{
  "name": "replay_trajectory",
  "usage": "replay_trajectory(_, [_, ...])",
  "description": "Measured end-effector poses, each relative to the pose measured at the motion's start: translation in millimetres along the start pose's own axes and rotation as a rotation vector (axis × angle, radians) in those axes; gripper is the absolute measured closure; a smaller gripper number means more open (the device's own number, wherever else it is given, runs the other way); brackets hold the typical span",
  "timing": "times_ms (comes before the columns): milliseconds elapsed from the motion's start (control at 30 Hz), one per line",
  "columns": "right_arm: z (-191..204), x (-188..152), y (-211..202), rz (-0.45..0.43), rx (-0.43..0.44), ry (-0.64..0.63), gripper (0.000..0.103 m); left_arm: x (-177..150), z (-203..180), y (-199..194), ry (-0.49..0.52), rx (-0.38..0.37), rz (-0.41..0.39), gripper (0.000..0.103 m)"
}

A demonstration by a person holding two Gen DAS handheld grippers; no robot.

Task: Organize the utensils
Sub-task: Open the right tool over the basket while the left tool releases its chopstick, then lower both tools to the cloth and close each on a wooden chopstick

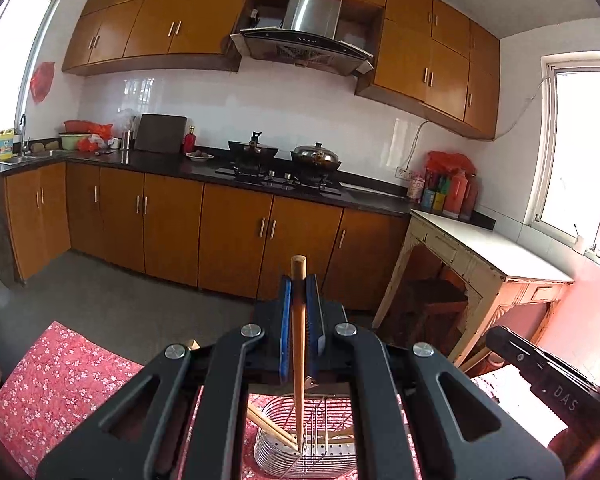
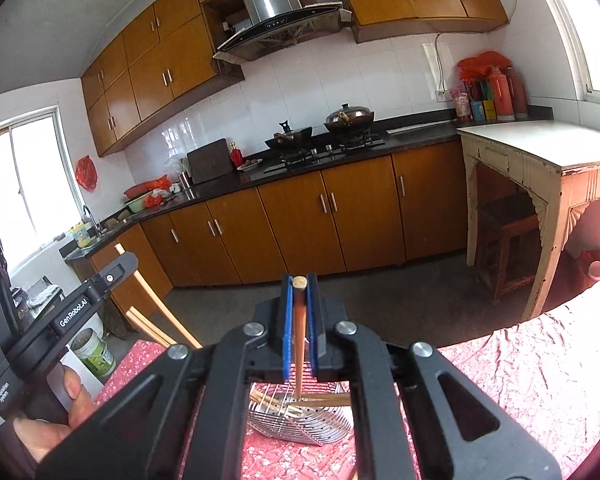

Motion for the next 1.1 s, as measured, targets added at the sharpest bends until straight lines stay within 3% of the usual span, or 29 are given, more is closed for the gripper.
replay_trajectory(67, [0,-2,0,-0.009,-0.02,-0.009,0.091,-1,2,-1,-0.004,0.004,0.007,0.096])
replay_trajectory(133, [1,-3,-3,-0.02,-0.032,-0.018,0.077,0,5,-4,-0.009,0.008,0.008,0.095])
replay_trajectory(167, [1,-3,-5,-0.028,-0.036,-0.021,0.076,0,5,-5,-0.01,0.011,0.008,0.095])
replay_trajectory(633, [-7,-7,-56,-0.072,-0.084,-0.031,0.076,3,26,-54,-0.018,0.055,-0.01,0.095])
replay_trajectory(800, [-29,-33,-86,-0.067,-0.112,-0.021,0.076,-27,46,-82,0.006,0.067,0.022,0.092])
replay_trajectory(867, [-41,-49,-94,-0.05,-0.135,-0.022,0.076,-42,57,-88,0.003,0.079,0.043,0.084])
replay_trajectory(1100, [-80,-114,-94,0.052,-0.223,-0.013,0.076,-108,82,-88,0.04,0.131,0.158,0.084])
Point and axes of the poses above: each gripper's, at about its wrist camera, not at the fingertips, and y roughly the way its jaws point, z to its left, x to its top, the point moved 3 cm from there along y, roughly the way its jaws point, and after that the axes turned 7 degrees about y, right-handed, at the moved point
